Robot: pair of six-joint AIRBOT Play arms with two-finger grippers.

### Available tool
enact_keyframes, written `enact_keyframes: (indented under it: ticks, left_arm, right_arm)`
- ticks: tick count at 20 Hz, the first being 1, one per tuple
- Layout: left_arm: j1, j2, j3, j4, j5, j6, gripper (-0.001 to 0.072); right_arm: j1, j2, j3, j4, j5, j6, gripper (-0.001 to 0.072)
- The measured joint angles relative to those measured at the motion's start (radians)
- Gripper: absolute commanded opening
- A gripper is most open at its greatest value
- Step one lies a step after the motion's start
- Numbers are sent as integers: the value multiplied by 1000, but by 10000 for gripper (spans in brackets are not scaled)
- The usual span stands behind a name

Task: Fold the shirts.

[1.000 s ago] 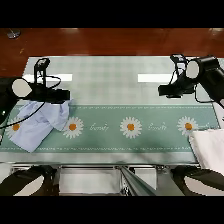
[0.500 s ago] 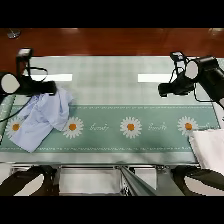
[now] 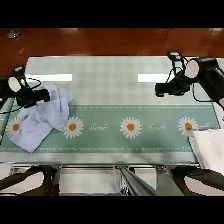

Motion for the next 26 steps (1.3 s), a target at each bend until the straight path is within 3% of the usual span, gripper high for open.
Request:
enact_keyframes:
  ticks: [1,2,7,12,19,26]
  left_arm:
    - [3,-25,-1,-13,-13,3,523]
    - [5,-41,-1,-37,-19,19,18]
    - [8,-40,69,-293,-66,215,25]
    - [9,104,270,-587,-67,374,24]
    - [-12,255,685,-733,-64,425,24]
    - [-192,272,989,-774,79,418,25]
  right_arm:
    - [0,0,0,4,-4,0,631]
    - [0,0,0,7,-5,0,631]
    - [0,15,0,13,-13,1,630]
    - [0,161,0,-13,-19,21,629]
    - [0,444,0,-41,-19,68,628]
    - [0,576,0,-39,10,87,628]
